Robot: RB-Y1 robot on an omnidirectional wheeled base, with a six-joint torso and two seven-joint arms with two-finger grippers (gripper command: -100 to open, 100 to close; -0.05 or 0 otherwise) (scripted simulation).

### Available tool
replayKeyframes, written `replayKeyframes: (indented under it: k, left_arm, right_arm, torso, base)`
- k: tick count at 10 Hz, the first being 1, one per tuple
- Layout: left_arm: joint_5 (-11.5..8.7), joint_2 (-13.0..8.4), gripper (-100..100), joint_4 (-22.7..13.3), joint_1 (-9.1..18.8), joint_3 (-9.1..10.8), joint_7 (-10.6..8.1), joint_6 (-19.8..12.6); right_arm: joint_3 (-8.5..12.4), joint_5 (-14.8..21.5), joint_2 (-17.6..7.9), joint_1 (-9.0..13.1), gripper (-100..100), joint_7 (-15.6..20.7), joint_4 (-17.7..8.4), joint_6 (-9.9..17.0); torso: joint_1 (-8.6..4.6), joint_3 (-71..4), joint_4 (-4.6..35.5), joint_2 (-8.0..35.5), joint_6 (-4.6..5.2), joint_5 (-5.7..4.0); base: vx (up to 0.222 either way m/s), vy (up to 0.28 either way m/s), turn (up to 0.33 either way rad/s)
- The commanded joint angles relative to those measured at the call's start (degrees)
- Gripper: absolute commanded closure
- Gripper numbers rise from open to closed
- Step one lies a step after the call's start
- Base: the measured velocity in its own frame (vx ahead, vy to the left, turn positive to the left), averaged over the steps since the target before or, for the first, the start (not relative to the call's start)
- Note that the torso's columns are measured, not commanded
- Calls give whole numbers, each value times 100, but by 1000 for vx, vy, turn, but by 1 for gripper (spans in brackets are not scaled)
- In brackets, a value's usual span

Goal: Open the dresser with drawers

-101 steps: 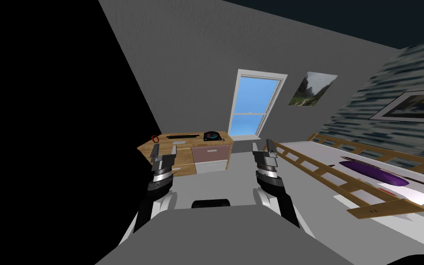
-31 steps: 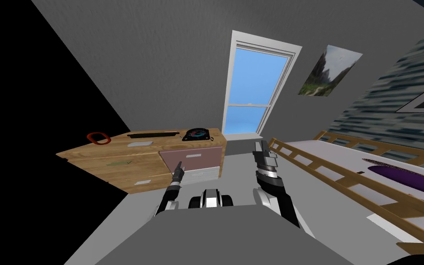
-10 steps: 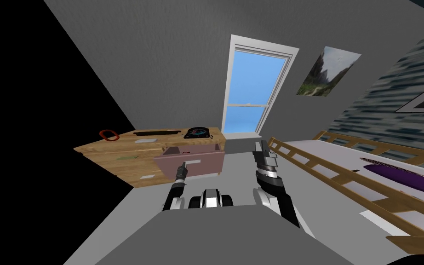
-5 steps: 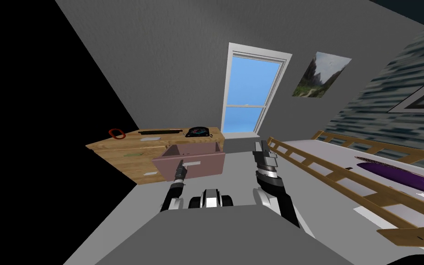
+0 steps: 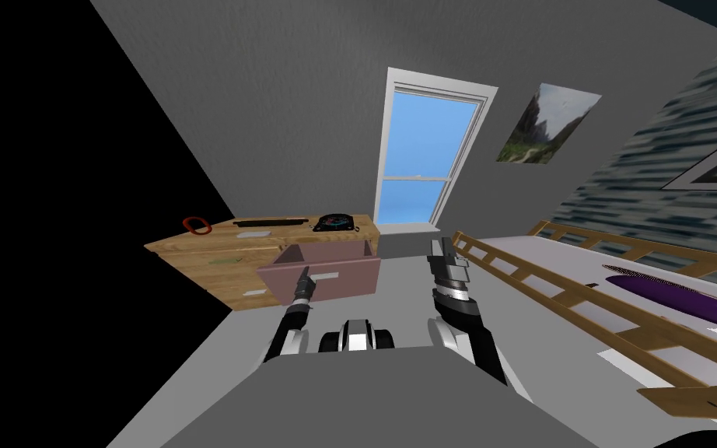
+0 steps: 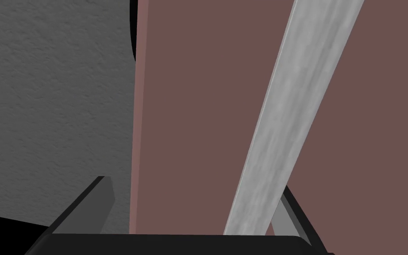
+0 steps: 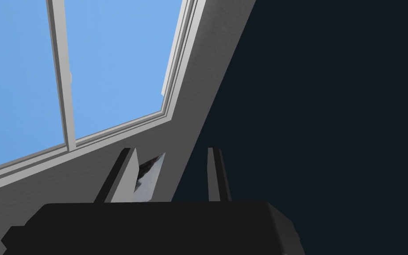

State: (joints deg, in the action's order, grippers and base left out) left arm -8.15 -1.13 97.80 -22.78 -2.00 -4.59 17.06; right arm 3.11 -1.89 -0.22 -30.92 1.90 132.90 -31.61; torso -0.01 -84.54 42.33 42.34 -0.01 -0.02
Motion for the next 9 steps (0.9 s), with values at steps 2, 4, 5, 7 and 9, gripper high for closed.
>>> replayKeyframes:
  k: [2,4,5,7,9]
  left_arm:
    - [-17,-11,-100,436,-86,7,5,-348]
    - [-23,-27,0,354,-101,10,-4,-410]
    - [-23,-27,0,340,-108,9,-4,-419]
    - [-22,-27,0,324,-119,8,-3,-433]
    - [-22,-28,0,317,-124,8,-2,-440]
  right_arm:
    - [0,0,0,0,0,0,0,0]
    - [0,0,0,0,0,0,0,0]
    - [0,0,0,0,0,0,0,0]
    - [0,0,0,0,0,0,0,0]
    - [0,0,0,0,0,0,0,0]
  torso:
    - [-10,10,27,24,-6,-18]
    - [-13,16,23,30,-4,-14]
    - [-9,10,15,20,-2,-9]
    - [-5,1,5,4,0,-4]
    - [-2,-2,0,-2,1,-1]
  base:
    - [-6,-8,1]
    - [0,0,0]
    - [0,0,0]
    - [0,0,0]
    - [0,0,0]
